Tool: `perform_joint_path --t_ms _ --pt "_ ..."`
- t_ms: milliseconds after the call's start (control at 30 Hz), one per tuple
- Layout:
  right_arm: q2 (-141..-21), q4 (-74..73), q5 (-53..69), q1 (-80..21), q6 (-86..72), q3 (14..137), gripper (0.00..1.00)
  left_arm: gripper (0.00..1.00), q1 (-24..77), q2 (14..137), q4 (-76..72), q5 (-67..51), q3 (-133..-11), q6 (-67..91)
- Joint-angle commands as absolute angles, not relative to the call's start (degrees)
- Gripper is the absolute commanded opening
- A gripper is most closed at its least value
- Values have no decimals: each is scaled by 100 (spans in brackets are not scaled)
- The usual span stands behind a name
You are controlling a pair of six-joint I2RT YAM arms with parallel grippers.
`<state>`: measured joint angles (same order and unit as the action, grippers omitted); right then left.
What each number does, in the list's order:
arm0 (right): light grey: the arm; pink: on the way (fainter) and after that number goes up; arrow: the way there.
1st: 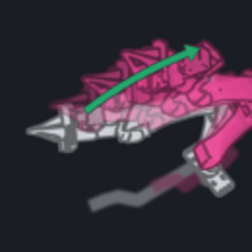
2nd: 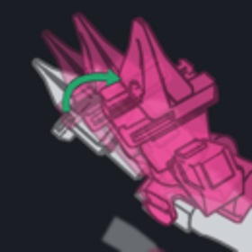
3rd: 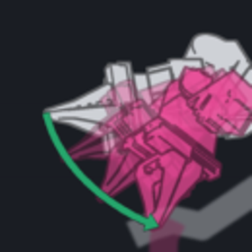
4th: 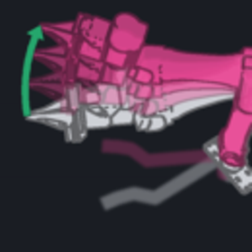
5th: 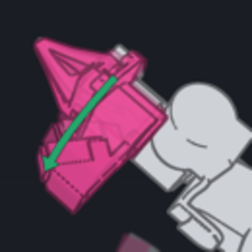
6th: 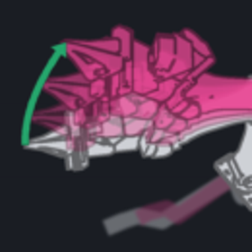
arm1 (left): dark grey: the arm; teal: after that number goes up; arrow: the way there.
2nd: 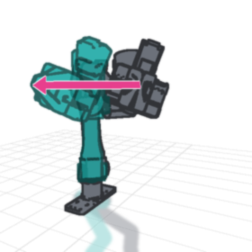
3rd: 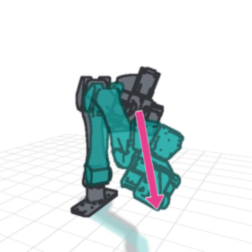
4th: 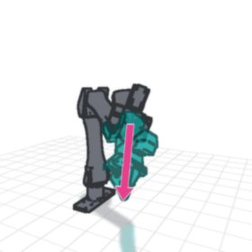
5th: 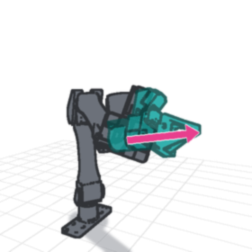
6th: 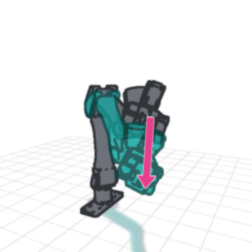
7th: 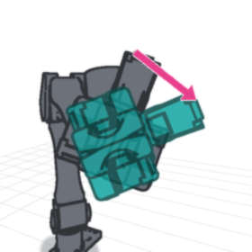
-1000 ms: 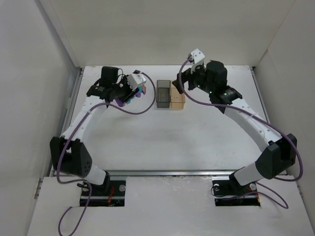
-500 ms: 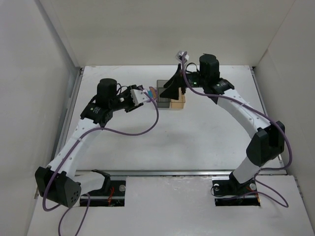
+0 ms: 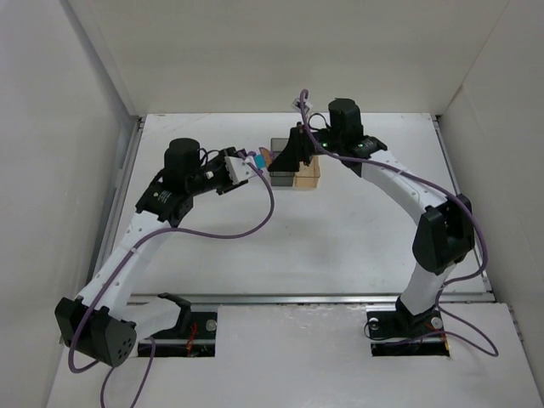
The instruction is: Sort the legos into containers by color
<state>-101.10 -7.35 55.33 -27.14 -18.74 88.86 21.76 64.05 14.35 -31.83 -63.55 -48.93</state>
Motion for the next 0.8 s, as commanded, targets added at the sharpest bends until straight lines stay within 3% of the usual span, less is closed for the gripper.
perform_joint_path --t_ms 0,133,167,267,400,500,533,767 --pt "-10098 -589 5493 -2829 -1995 9281 81 0 2206 6214 1090 -3261 -6258 -4816" --pt "-10160 -589 5607 -2944 -1995 9413 67 0 2206 6161 1090 -3261 -6206 -4764" --pt "-10160 -589 5607 -2944 -1995 9413 58 0 2206 6161 1090 -3261 -6205 -4764" --pt "-10222 -589 5739 -2997 -1995 9413 47 0 2206 6109 1090 -3261 -6205 -4711" --pt "-10344 -589 5862 -2997 -2100 9466 18 0 2206 6108 1037 -3208 -6152 -4711" --pt "-10345 -589 5862 -2997 -2153 9519 12 0 2206 6108 1089 -3155 -6152 -4658" --pt "-10345 -589 5862 -2997 -2206 9519 4 0 2206 6108 1159 -3094 -6100 -4658" --pt "-10283 -589 5388 -2409 -2434 9203 0 0 2206 5977 1161 -2471 -5564 -4360"
